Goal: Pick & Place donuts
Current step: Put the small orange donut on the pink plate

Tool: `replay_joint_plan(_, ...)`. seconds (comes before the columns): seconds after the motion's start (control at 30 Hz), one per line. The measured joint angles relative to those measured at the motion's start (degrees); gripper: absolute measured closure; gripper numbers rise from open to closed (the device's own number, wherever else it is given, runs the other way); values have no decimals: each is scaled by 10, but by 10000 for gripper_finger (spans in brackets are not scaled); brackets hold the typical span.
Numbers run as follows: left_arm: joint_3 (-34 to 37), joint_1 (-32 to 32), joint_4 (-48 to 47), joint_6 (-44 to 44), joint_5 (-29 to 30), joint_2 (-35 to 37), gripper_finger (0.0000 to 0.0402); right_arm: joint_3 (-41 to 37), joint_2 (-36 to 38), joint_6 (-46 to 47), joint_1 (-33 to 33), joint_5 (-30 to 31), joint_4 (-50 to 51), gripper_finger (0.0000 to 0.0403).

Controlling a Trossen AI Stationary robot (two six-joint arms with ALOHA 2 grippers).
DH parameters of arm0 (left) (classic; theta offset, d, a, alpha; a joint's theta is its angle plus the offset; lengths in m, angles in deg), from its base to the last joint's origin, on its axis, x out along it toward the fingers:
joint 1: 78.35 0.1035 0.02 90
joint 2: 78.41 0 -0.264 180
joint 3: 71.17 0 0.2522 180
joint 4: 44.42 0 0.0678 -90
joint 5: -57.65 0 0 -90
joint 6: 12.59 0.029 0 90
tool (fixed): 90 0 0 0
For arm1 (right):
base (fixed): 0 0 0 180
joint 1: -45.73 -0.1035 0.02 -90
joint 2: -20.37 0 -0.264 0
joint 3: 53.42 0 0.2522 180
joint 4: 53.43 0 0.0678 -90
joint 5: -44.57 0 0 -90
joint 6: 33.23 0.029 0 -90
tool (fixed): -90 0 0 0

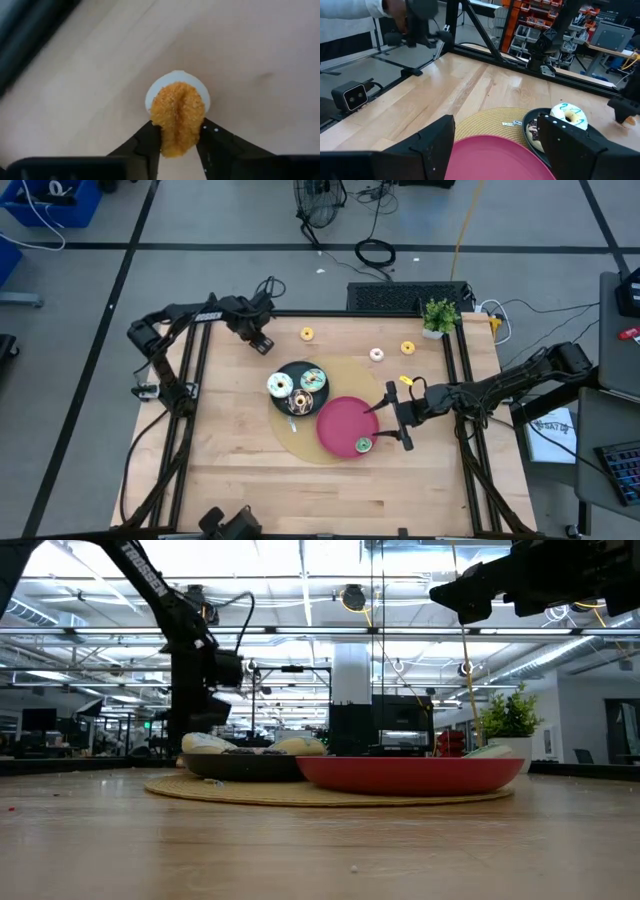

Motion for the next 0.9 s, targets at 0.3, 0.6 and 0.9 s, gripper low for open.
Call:
replay_joint_plan(0.3, -1, -105, 1, 35, -8, 124, 332, 0, 0, 0, 0, 56, -1, 138)
replay_joint_plan(0.6, -2, -329, 66, 19, 61, 182, 350, 0, -66, 14, 4, 83, -80, 138)
replay_joint_plan(0.9, -5, -503, 201, 10, 158, 166, 350, 15, -228, 37, 50, 85, -262, 138)
